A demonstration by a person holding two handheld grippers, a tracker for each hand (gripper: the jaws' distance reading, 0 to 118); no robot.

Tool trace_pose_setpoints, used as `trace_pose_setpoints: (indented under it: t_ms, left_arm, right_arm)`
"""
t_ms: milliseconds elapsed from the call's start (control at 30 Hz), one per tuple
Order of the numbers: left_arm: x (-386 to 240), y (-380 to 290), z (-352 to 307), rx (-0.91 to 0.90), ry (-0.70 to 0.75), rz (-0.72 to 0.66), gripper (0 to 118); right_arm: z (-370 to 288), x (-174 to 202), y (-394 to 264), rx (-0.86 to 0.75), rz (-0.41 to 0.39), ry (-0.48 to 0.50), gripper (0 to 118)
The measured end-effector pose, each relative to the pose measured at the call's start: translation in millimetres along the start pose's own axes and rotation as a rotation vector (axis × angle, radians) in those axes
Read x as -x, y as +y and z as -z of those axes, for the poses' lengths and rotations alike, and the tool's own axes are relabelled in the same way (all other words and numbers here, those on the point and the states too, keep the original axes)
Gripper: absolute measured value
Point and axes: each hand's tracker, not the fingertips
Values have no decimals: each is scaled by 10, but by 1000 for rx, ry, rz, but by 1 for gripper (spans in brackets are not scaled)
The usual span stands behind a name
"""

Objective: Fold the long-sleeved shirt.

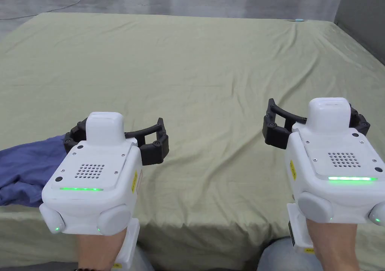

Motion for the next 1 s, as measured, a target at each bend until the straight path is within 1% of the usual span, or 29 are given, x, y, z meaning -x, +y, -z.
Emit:
trace_pose_setpoints:
  t_ms: [67, 367, 467, 767, 933, 1000]
  left_arm:
    - [-7, -10, -9, 2, 0, 8, 118]
    - [-19, -9, -31, -3, -10, 1, 118]
    - [-19, -4, -33, -8, -16, -8, 118]
    - [-32, -5, -23, -6, -13, 2, 118]
    - [-49, -6, -17, -3, -49, -5, 118]
    - [-42, -16, -27, -14, -77, -18, 118]
  right_arm:
    - [-7, -11, -4, 7, 5, 9, 102]
    - [-7, -35, -25, 10, 10, -13, 102]
    - [4, -41, -24, 15, 3, -25, 102]
    - [14, -31, -39, 19, -5, -18, 102]
    - [23, -34, -45, 35, 11, -10, 102]
    - [21, -32, -37, 41, 32, 4, 102]
